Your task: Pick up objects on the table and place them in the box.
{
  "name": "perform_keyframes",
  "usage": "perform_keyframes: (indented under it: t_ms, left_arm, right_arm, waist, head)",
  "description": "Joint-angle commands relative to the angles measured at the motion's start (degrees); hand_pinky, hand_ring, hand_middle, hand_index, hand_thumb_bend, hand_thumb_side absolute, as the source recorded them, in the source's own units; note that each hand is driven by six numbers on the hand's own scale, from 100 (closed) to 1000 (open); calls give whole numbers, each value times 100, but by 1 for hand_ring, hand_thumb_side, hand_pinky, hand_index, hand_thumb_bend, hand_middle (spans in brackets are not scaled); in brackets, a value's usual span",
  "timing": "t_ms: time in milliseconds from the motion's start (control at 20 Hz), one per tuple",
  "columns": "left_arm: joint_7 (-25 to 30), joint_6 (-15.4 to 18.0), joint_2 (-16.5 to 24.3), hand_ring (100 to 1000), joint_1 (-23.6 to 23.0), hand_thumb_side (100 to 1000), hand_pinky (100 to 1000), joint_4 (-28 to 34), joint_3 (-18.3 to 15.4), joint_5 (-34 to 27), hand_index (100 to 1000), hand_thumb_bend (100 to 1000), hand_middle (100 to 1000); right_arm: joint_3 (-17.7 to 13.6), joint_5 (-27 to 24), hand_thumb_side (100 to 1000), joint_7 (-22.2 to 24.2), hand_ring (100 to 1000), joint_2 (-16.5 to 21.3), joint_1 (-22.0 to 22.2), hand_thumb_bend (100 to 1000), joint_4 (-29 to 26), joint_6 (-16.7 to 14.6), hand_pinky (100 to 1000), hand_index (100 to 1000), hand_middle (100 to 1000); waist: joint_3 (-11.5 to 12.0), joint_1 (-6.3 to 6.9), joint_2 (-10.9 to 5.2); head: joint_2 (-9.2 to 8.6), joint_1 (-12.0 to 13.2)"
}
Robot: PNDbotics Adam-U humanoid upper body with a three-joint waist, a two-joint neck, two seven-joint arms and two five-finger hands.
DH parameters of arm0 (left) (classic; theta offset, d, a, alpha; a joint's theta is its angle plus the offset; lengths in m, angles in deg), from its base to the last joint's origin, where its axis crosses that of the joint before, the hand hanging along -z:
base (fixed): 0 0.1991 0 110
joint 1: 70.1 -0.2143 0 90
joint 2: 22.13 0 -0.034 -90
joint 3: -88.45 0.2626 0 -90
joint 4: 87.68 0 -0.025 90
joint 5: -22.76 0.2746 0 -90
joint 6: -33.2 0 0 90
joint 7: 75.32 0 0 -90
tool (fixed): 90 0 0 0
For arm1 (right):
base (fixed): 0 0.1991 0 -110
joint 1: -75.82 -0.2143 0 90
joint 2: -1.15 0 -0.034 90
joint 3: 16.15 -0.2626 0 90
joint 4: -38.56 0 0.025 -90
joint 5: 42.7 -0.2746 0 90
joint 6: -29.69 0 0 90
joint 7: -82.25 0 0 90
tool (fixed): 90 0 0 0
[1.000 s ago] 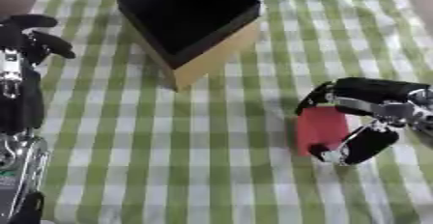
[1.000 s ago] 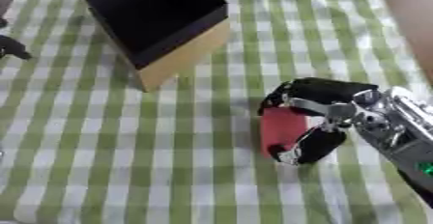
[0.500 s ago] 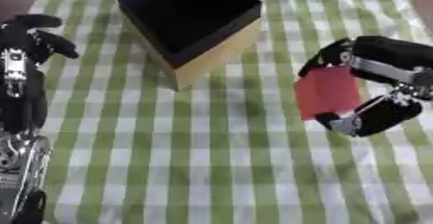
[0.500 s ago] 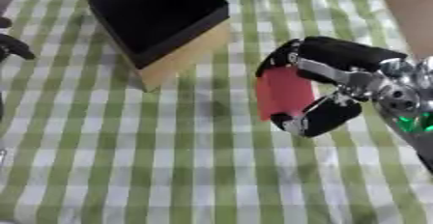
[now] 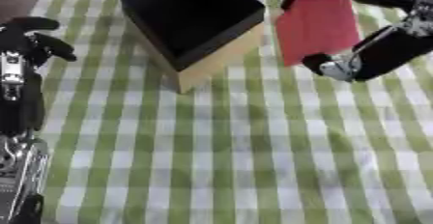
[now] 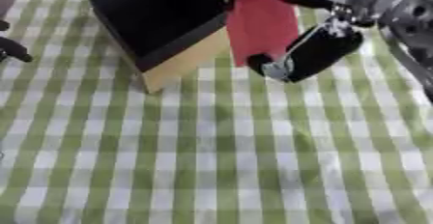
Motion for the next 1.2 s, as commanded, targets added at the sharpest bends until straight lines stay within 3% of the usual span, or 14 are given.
perform_keyframes:
  t_ms: [50,350,700,1000,1200]
  left_arm:
    - [32,29,145,498,81,742,469,106,25,-28,681,100,606]
    - [134,33,188,498,133,744,468,106,110,-99,681,100,607]
    - [288,10,218,498,188,749,468,106,220,-209,681,100,608]
    - [375,1,212,498,234,755,467,106,263,-258,681,100,609]
    - [398,-15,197,497,231,759,465,106,265,-256,681,100,609]
  right_arm:
    - [-24,76,100,-35,775,-287,-445,100,653,-157,755,628,418]
    - [-125,517,100,-412,769,-1163,-1132,100,2208,-693,751,624,409]
    - [-415,1431,100,-861,759,-2056,-1625,100,3965,-1397,740,621,414]
    - [-758,2125,100,-1312,761,-2489,-1737,100,5003,-1738,740,620,415]
    - [-831,2371,100,-1440,762,-2538,-1714,100,5311,-1923,738,622,423]
  waist:
    - [68,-11,-71]
    - [379,-63,-33]
    - [730,-168,13]
    - [928,-224,121]
    - [969,-253,192]
  head:
    - [-148,-154]
    - [-277,-454]
    - [-314,-681]
    - [-372,-810]
    - [-363,-811]
